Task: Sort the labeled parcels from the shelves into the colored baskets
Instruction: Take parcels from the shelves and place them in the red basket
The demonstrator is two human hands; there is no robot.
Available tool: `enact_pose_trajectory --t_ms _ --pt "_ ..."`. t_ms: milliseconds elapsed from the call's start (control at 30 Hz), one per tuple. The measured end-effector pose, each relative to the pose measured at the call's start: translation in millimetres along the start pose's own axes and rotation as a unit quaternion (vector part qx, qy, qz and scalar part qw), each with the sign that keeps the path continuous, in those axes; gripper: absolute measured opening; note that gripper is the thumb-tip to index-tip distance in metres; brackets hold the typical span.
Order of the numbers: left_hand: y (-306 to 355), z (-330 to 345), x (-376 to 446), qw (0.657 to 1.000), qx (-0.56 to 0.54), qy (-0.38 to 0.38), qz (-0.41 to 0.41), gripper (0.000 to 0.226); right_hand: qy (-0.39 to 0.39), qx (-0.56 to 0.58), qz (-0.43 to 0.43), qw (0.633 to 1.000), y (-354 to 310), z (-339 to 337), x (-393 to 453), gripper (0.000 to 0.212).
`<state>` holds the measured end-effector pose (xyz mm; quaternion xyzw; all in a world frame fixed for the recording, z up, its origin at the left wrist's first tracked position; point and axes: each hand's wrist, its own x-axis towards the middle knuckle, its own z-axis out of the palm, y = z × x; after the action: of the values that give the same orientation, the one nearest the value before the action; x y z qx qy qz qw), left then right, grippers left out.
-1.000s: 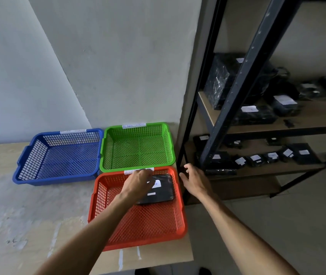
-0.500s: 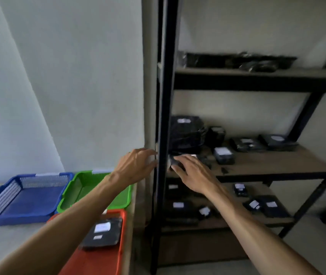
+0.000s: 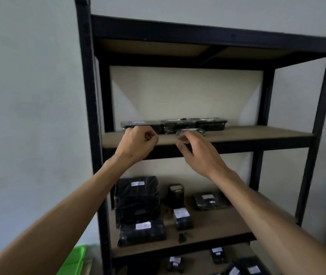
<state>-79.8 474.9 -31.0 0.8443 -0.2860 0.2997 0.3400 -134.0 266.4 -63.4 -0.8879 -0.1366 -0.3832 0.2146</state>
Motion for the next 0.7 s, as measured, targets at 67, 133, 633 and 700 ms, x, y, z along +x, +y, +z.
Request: enact_pose_trajectory --t_ms 67,133,633,700 --pt "9.6 17.3 26.1 1.0 -0.009 0.005 0.004 0.014 0.003 -0.009 -0.014 1.0 23.7 -6.6 20.1 0.025" --pt "16.8 36.0 51.3 1.0 -0.008 0.008 0.009 0.013 0.013 -0.015 -0.022 1.0 49.1 -12.1 40.4 0.025" --pt "45.1 176.9 206.6 0.992 -0.068 -0.1 -0.032 0.016 -0.065 0.052 0.301 0.95 254.0 -57.9 159.5 0.039" --pt "49.6 189.1 216.4 0.993 0.008 -0.114 -0.015 0.022 -0.09 0.064 0.337 0.935 281.2 -61.4 172.0 0.036"
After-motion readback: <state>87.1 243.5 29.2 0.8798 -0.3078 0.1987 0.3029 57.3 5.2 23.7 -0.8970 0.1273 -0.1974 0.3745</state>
